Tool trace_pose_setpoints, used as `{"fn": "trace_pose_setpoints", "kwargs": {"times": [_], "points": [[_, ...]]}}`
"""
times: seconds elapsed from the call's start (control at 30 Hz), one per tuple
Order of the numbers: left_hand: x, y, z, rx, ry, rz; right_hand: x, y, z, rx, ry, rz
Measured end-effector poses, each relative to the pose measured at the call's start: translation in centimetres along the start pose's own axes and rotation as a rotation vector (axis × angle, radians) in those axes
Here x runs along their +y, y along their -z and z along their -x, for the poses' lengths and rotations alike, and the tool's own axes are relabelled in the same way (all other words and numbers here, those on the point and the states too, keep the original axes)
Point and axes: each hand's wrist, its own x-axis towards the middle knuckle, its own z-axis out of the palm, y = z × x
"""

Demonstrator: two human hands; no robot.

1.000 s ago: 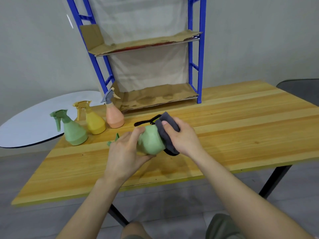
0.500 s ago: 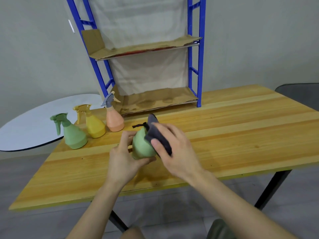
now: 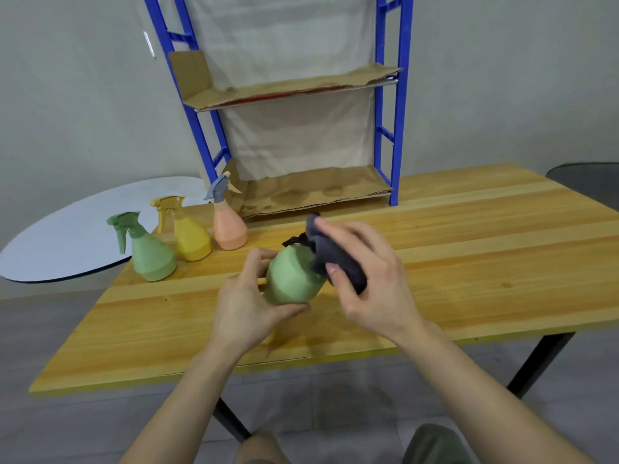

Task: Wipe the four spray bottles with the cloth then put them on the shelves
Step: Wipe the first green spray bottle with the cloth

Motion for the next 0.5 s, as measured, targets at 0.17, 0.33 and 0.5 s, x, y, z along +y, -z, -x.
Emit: {"fn": "trace_pose_setpoints", "kwargs": {"times": [0.17,0.33,0.5], "points": [[0.6,-0.1,0.1,0.033,0.022,0.014,0.1,-0.9,0.7,-0.201,-0.018,0.062],[0.8,0.3,0.5,0.048,0.024,-0.004,-0.1,-1.0,2.4,-0.108,0.024,0.135],[1.8,0.3,0.4,0.033,-0.079,-0.112,0.7,-1.0,-2.2,-0.096,-0.239,0.022]]}}
